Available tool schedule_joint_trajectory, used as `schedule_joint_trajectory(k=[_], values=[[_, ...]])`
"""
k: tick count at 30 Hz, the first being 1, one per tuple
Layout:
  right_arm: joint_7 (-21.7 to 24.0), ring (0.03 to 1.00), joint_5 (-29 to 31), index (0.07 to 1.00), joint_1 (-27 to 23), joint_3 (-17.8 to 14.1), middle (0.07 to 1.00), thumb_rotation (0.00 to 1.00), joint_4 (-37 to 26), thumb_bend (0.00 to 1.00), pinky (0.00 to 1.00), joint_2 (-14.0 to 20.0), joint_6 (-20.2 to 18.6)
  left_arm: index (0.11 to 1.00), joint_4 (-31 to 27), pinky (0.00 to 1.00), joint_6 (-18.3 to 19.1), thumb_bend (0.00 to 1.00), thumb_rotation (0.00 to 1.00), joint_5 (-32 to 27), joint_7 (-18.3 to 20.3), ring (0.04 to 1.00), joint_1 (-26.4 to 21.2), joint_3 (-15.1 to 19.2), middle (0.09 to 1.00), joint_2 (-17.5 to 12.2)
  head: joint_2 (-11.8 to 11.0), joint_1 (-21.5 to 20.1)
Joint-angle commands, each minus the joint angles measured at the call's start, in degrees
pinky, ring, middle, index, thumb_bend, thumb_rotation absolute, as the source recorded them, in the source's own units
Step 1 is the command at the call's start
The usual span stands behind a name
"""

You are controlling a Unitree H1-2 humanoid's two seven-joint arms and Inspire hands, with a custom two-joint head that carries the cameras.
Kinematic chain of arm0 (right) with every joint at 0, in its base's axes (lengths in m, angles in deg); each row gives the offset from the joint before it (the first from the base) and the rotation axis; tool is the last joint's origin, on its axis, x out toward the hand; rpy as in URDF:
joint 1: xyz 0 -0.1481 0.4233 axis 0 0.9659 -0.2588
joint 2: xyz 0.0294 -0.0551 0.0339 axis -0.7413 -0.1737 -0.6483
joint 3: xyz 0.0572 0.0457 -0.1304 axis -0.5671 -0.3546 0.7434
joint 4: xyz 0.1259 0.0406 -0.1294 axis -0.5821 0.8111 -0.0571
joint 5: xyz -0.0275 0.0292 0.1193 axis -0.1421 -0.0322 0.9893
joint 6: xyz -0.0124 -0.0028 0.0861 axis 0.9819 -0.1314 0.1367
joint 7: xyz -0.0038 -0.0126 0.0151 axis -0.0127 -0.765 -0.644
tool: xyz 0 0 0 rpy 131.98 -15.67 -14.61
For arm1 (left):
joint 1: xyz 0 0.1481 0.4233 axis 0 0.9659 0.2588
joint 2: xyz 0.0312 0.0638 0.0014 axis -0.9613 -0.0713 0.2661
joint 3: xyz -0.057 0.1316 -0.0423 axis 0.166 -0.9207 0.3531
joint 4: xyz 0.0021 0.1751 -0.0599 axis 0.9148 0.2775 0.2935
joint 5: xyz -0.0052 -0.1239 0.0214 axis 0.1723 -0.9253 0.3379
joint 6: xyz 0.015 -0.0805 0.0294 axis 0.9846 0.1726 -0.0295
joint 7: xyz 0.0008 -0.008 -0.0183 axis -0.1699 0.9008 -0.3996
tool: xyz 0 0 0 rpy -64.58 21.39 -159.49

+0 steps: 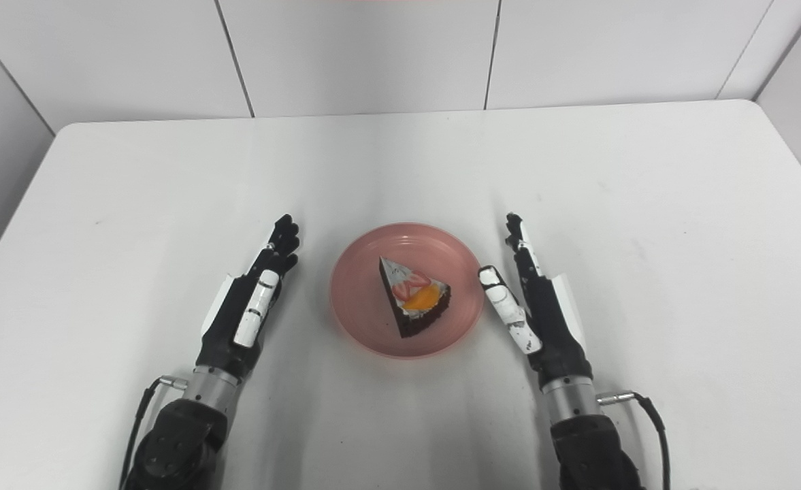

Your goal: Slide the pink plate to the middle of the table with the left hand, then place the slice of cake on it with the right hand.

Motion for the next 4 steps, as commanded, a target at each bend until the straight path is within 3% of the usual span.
schedule_joint_trajectory(k=[1,4], values=[[-0.7,1.000,1.8,1.000,-0.7,0.1,1.000,1.00,-1.1,0.41,1.00,-1.0,3.1,1.000,-0.5,1.00,-0.1,0.45,1.00,0.4,0.0,1.000,2.7,-0.5,1.000,-0.3,0.1,0.0],[-0.9,1.000,3.7,1.000,-0.2,-0.1,1.000,1.00,-0.2,0.34,1.00,-1.7,2.5,1.000,-0.7,1.00,-0.3,0.43,1.00,0.0,0.4,1.000,3.3,-0.8,1.000,-0.4,0.3,-0.3]])
